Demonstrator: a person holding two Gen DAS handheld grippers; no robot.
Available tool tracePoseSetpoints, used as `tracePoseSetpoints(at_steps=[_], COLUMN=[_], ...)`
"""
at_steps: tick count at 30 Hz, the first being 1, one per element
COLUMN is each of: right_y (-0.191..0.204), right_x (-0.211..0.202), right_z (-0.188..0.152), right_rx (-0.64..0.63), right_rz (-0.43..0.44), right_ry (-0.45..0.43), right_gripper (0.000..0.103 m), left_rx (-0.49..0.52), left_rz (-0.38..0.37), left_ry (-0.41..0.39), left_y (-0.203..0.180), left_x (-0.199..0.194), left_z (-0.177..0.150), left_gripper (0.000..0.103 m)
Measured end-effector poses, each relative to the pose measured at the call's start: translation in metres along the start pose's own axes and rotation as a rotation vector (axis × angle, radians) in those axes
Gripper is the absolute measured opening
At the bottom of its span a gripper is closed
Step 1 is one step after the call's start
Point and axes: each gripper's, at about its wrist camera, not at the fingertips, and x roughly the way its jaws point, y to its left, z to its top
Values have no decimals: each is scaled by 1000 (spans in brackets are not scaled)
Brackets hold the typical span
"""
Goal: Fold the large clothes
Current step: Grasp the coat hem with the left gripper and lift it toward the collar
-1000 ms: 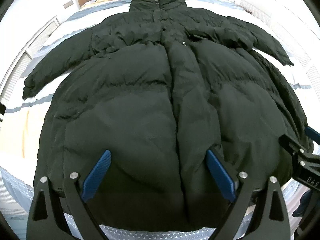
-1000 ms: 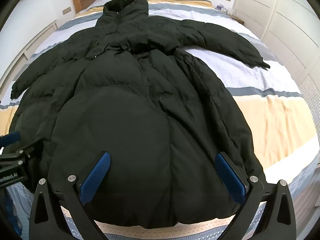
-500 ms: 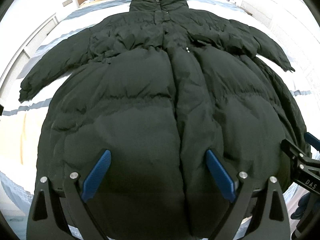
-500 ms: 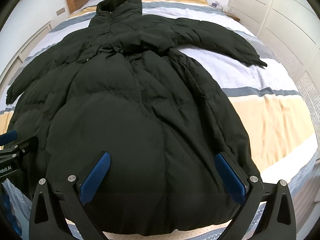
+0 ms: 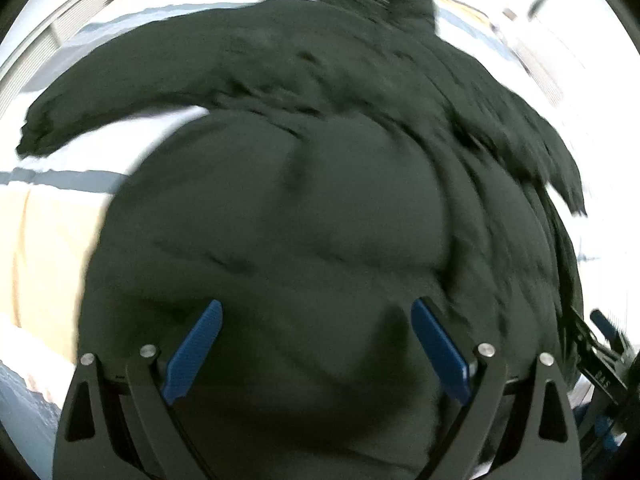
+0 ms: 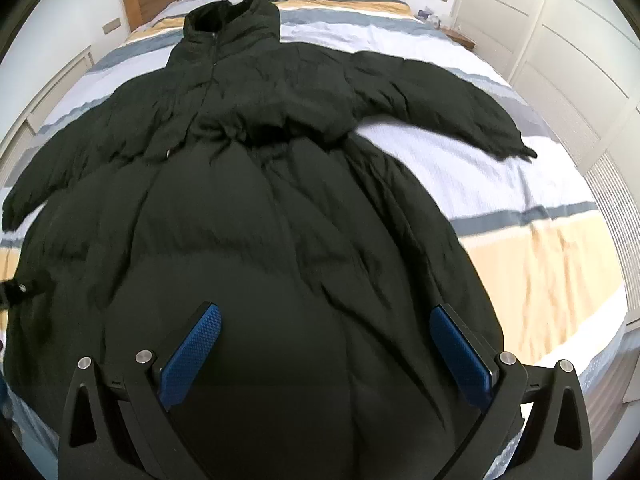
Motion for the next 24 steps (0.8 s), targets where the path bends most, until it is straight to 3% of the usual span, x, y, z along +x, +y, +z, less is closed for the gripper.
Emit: tracePoseSetpoints(at_steps=[6, 15, 20, 24], right_y=[12, 35, 49, 60], right_x=[6, 14, 16, 18], right_z=[37, 83, 92, 98], right_rx=[20, 21, 8, 0], right_rz=[-28, -89, -120, -141], right_ry=[-9, -6, 10, 24], right_gripper=[102, 102, 102, 102], left_rx=[-193, -663, -829, -883], left_rz=[19, -57, -73, -109], left_ry=[-30, -153, -178, -196], left_y=[103, 294, 362, 387], left_x=[1, 12, 32, 43], left_z=[52, 113, 119, 119], left_gripper=[96, 96, 96, 95])
